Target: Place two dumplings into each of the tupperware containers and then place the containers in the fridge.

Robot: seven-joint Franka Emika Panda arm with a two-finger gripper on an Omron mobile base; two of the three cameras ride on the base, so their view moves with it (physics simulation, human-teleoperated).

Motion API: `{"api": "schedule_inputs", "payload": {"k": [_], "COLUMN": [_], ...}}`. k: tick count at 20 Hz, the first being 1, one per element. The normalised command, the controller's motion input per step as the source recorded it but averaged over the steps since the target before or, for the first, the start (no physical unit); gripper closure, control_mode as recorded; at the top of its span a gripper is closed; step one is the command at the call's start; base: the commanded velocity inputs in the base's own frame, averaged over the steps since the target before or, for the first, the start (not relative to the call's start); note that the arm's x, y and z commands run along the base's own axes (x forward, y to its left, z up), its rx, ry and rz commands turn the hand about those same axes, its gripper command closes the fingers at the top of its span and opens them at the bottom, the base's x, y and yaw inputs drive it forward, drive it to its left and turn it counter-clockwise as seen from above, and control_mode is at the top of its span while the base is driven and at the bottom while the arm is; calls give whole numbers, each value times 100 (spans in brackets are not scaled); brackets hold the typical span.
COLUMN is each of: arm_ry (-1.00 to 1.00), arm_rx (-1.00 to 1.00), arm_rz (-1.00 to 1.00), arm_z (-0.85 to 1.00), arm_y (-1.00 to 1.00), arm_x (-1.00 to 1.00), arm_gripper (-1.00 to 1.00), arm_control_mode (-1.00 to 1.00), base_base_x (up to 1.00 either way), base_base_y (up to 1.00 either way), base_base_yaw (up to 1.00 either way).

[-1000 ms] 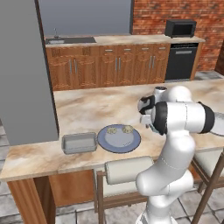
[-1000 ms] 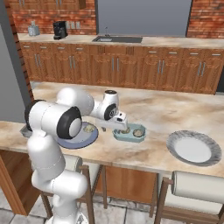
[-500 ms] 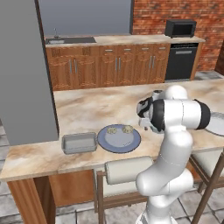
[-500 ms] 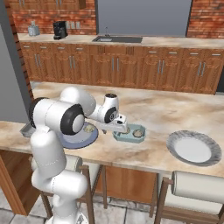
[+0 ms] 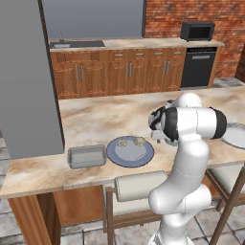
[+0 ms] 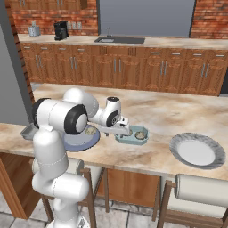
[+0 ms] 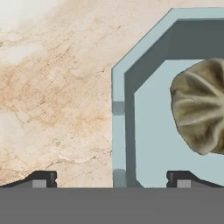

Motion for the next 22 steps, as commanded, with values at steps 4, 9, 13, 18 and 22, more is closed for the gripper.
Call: {"api": "schedule_inputs", "payload": {"k": [4,9,13,18,22], "arm_ry": [-2,0,0,0,0], "arm_rx": [0,0,0,0,0], "arm_rz": [6,4,2,0,0], "arm_z": [-16,-23,-13,-1,0], "arm_y": [-4,0,0,0,0], "arm_x": [20,0,0,0,0], "arm_gripper": [-100,-100,100,100,100], "arm_control_mode": [-100,-100,-100,-100,-100], "base_base_x": [0,0,0,0,0], "base_base_y": [0,0,0,0,0], "base_base_yaw": [0,0,0,0,0]}}
